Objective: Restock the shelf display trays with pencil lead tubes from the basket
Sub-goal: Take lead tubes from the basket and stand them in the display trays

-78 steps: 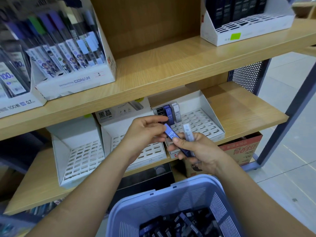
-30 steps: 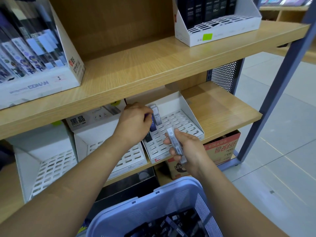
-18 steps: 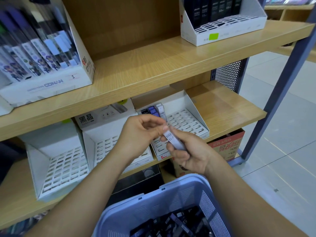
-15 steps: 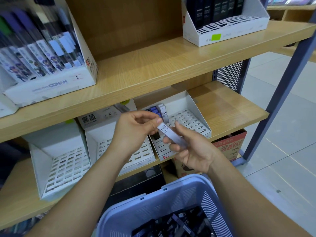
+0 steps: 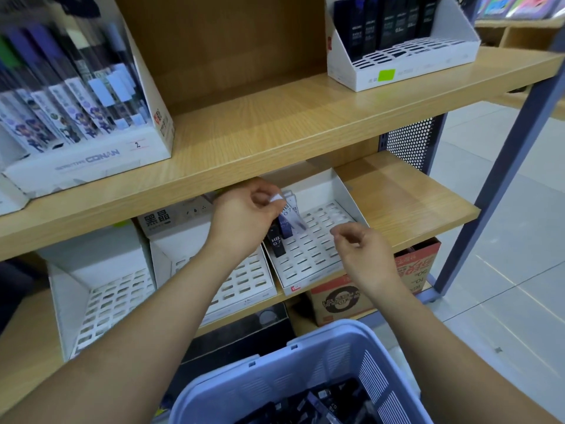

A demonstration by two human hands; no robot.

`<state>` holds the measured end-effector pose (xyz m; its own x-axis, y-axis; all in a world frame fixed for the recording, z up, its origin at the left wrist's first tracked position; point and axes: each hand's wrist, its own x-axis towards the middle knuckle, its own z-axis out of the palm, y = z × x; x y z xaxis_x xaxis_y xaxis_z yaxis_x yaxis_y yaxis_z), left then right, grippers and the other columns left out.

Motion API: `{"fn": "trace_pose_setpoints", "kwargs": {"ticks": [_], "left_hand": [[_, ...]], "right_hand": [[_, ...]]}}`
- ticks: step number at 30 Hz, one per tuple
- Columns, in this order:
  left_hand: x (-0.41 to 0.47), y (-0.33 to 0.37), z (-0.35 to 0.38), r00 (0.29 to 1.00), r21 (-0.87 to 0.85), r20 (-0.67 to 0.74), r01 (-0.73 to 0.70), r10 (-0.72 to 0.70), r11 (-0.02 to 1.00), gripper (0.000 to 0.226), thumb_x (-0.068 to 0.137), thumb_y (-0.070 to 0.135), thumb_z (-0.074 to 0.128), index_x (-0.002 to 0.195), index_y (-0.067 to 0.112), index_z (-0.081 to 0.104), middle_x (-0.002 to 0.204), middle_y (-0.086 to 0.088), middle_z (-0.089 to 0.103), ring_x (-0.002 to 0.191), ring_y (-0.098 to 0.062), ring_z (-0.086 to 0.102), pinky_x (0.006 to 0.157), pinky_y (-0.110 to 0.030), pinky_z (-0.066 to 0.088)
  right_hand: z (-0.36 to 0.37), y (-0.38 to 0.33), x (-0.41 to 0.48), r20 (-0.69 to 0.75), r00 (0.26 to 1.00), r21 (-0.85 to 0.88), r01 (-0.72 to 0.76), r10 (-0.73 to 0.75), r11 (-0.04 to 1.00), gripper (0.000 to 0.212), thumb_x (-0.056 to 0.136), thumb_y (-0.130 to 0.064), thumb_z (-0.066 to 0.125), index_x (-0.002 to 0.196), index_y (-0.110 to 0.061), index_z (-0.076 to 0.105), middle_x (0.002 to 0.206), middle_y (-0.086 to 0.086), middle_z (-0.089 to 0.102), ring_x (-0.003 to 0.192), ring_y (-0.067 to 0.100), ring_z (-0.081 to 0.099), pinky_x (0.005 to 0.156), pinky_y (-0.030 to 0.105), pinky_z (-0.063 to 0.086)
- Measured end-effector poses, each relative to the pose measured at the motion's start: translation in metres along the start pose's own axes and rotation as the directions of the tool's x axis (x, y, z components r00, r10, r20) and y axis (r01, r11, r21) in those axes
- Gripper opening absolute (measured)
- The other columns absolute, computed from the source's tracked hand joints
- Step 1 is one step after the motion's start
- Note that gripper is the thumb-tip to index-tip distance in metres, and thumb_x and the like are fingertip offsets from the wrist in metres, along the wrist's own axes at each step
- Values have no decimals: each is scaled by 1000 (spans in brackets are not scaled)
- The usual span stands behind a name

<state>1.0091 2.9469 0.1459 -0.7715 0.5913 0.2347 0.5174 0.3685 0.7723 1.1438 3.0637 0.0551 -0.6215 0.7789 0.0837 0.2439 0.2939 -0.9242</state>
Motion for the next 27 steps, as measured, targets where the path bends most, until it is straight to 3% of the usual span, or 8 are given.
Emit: {"fn": "trace_pose_setpoints", "kwargs": {"ticks": [3, 6, 11, 16, 21, 23, 25, 27], "left_hand": [[16, -2, 12, 998, 152, 31, -55, 50, 987, 10, 86, 25, 68, 87, 32, 60, 78, 19, 57, 72, -1, 55, 68, -20, 46], [27, -6, 23, 996, 254, 42, -93, 85, 963, 9, 87, 26, 67, 95, 26, 64, 83, 14, 59, 80, -7, 58, 73, -21, 46], [32, -15, 34, 985, 353, 135, -147, 105, 924, 9, 88, 25, 65, 97, 25, 68, 86, 13, 61, 82, -8, 59, 73, -21, 45], [35, -17, 35, 987, 332, 127, -131, 93, 934, 12, 86, 25, 68, 98, 26, 69, 86, 12, 62, 82, -6, 59, 73, -18, 42], [36, -20, 39, 982, 336, 170, -132, 78, 932, 9, 88, 26, 66, 95, 31, 67, 89, 13, 63, 82, -5, 58, 62, -11, 38], [37, -21, 41, 981, 349, 159, -158, 108, 924, 14, 90, 26, 63, 102, 25, 71, 95, 12, 64, 88, -6, 57, 70, -14, 40], [40, -22, 41, 973, 409, 144, -226, 182, 884, 17, 93, 25, 59, 102, 19, 73, 102, 4, 66, 100, -15, 55, 84, -22, 42], [43, -22, 42, 965, 459, 137, -263, 225, 849, 17, 93, 20, 59, 98, 14, 74, 103, -4, 67, 103, -22, 55, 87, -27, 45]], "right_hand": [[1, 14, -1, 136, 985, -392, 148, -102, 908, 40, 97, -26, 55, 136, -19, 55, 142, 5, 50, 129, 25, 44, 107, 35, 38], [3, 22, -5, 213, 974, -574, 193, -82, 796, 53, 98, -41, 50, 148, -27, 40, 158, 4, 29, 147, 24, 21, 120, 40, 19], [2, 24, -10, 226, 971, -615, 205, -78, 762, 52, 99, -49, 45, 148, -33, 38, 162, 1, 19, 150, 18, 10, 121, 42, 6], [3, 23, -10, 235, 969, -585, 200, -71, 786, 50, 98, -48, 46, 146, -34, 41, 162, 1, 19, 150, 19, 10, 121, 39, 8], [3, 22, -11, 235, 969, -592, 200, -70, 781, 52, 98, -51, 46, 146, -32, 41, 162, 2, 20, 150, 19, 10, 122, 40, 7], [5, 20, -11, 243, 967, -620, 211, -71, 755, 55, 97, -55, 45, 146, -31, 41, 162, 4, 20, 150, 21, 11, 121, 41, 3], [6, 18, -11, 250, 966, -634, 214, -65, 744, 58, 95, -58, 45, 145, -30, 42, 162, 6, 20, 150, 22, 11, 121, 41, 2], [6, 18, -11, 254, 965, -634, 213, -60, 744, 58, 94, -59, 45, 144, -29, 43, 162, 6, 21, 150, 22, 10, 121, 40, 2]]}}
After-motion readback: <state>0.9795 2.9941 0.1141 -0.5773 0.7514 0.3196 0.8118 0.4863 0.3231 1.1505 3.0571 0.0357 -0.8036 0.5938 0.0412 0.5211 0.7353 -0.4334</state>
